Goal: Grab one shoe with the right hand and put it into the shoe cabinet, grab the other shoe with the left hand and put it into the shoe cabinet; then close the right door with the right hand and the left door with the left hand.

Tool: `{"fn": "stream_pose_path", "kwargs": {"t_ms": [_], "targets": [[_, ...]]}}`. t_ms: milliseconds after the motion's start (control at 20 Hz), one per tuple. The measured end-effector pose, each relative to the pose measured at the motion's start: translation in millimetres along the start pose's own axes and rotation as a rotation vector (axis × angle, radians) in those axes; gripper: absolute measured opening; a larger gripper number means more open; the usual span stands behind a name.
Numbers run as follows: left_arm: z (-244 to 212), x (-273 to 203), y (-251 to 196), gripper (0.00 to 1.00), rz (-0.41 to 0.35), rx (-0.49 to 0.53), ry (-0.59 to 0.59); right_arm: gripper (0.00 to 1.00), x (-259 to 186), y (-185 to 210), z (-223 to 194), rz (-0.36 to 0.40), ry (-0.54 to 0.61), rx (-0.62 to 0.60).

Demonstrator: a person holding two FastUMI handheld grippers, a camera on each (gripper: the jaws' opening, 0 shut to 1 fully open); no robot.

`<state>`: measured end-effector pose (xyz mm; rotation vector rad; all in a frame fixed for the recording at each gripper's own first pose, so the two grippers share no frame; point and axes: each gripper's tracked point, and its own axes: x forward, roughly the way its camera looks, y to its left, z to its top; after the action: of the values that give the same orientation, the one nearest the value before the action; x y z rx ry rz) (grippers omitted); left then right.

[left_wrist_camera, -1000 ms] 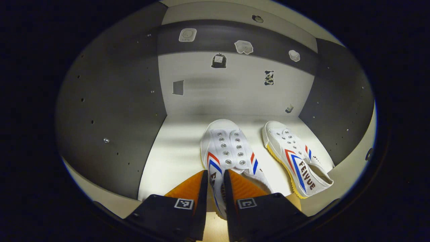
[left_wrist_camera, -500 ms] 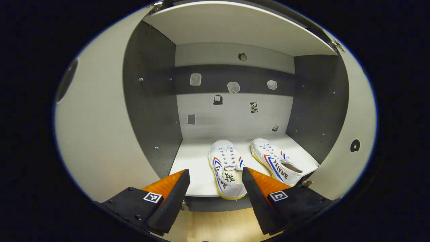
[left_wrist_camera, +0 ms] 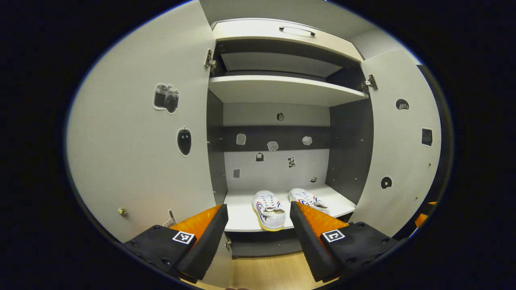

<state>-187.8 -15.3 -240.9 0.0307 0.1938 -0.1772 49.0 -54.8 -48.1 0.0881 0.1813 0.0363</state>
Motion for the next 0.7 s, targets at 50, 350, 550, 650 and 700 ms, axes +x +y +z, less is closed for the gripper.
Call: {"fn": "stream_pose_path", "kwargs": {"t_ms": [50, 350, 550, 650, 700], "targets": [[2.3, -12.1, 1.2, 0.99, -0.001, -0.006, -0.012, 0.93, 2.3, -12.9, -0.9, -0.027, 0.001, -0.012], [4.7, -62.1, 6.3, 0.99, -0.014, 0.012, -0.073, 0.93, 28.6, -74.0, -14.2, -0.155, 0.014, -0.088], [7.4, -88.8, 20.3, 0.99, 0.013, -0.021, -0.098, 0.93, 56.8, -81.9, -19.1, -0.158, 0.010, -0.101], [10.5, -100.4, 28.2, 0.99, 0.028, -0.023, -0.114, 0.93, 69.5, -77.3, -21.0, -0.141, 0.004, -0.090], [11.2, -105.1, 32.3, 0.99, 0.037, -0.026, -0.121, 0.93, 74.3, -74.3, -21.6, -0.129, 0.003, -0.080]]}}
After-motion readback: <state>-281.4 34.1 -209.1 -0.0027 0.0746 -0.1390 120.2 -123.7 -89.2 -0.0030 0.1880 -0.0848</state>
